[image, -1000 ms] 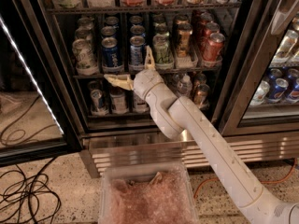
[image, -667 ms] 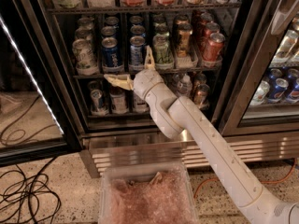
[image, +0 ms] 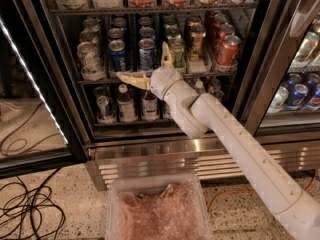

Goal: Pick pepsi can from middle shelf of fridge

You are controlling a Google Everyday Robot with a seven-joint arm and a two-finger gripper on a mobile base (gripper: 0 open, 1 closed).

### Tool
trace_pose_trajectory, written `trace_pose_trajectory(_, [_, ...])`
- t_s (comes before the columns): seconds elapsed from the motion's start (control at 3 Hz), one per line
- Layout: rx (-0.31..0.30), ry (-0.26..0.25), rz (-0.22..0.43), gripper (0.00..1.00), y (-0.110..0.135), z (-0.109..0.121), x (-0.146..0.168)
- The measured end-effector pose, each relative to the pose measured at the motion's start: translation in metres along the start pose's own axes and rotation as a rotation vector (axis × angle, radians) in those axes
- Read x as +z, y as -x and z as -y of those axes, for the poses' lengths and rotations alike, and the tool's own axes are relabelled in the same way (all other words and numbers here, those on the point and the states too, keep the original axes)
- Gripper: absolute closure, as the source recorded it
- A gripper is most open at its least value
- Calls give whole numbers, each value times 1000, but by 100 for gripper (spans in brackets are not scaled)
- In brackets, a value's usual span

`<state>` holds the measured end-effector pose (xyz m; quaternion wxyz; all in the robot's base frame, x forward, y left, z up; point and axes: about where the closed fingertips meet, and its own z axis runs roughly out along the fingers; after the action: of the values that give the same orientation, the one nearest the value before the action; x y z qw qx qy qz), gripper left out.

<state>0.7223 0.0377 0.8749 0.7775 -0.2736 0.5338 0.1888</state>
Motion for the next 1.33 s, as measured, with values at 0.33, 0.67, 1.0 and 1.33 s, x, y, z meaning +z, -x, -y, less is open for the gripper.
trace_pose_trajectory(0.33, [72, 111, 24, 0, 40, -8, -3])
trace_pose_trajectory(0.67, [32, 143, 7, 0, 53, -6, -9])
trace_pose_trajectory(1.0, [56, 110, 3, 0, 27, -2, -26])
trace_pose_trajectory(1.33, [56, 110, 3, 0, 27, -2, -26])
